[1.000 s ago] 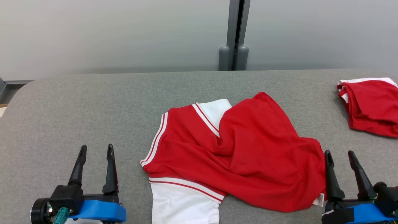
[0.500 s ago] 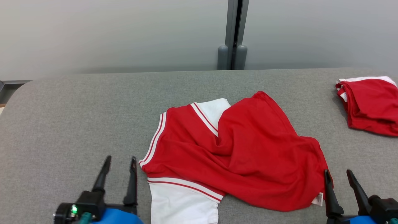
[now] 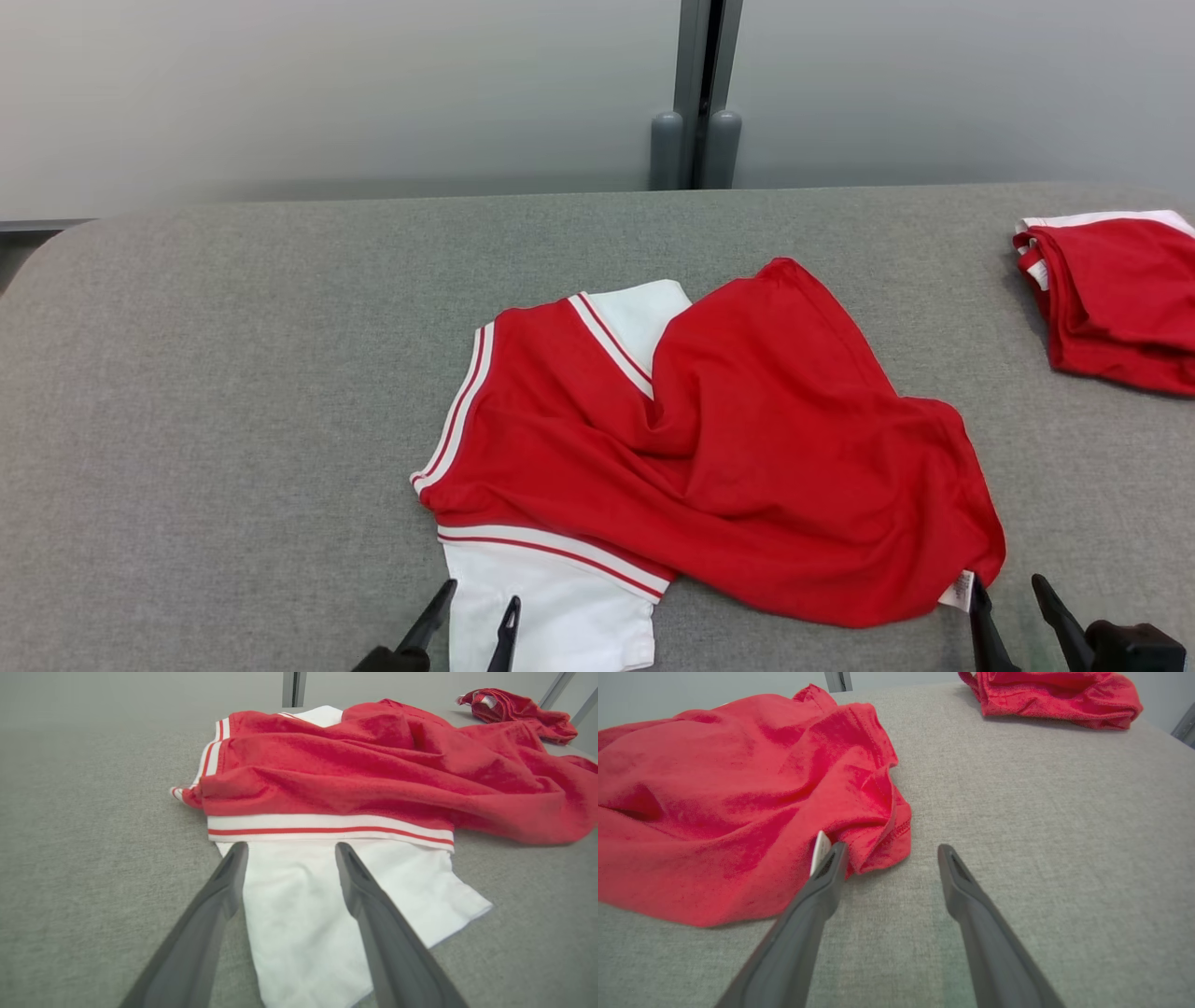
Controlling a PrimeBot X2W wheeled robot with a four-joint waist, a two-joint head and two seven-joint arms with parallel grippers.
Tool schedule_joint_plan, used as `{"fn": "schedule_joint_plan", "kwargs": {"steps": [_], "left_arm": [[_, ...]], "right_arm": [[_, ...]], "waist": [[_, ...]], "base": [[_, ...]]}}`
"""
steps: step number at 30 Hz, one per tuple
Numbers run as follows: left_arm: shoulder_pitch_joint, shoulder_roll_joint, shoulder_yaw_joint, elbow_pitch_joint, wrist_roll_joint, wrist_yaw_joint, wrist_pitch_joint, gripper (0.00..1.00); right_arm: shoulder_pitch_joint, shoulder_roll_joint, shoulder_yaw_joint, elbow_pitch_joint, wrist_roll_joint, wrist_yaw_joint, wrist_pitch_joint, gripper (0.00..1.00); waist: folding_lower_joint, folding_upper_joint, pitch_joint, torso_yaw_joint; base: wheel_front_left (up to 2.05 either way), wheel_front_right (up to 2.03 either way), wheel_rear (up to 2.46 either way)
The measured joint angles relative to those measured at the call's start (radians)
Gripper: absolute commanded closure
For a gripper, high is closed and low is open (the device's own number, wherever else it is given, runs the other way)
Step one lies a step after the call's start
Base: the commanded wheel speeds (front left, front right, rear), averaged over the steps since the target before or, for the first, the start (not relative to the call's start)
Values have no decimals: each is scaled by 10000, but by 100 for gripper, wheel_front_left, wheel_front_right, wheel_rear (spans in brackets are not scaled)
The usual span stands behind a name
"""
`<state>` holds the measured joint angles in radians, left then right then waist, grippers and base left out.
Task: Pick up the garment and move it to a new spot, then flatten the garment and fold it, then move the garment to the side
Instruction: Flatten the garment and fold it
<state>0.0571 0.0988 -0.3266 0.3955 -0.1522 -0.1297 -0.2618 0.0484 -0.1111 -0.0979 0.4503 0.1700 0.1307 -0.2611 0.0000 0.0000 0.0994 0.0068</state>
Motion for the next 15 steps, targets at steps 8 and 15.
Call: {"fn": "schedule_joint_plan", "kwargs": {"steps": [8,15], "left_arm": [[16,217,-541,637,-424,-2,0,0],[-33,253,-328,815,-612,-2,0,0]], "right_arm": [[-316,-58,90,125,-36,0,0,0],[-487,-182,320,286,-203,0,0,0]], "waist": [[0,0,164,25],[0,0,238,37]], "base": [[0,0,0],[0,0,0]]}}
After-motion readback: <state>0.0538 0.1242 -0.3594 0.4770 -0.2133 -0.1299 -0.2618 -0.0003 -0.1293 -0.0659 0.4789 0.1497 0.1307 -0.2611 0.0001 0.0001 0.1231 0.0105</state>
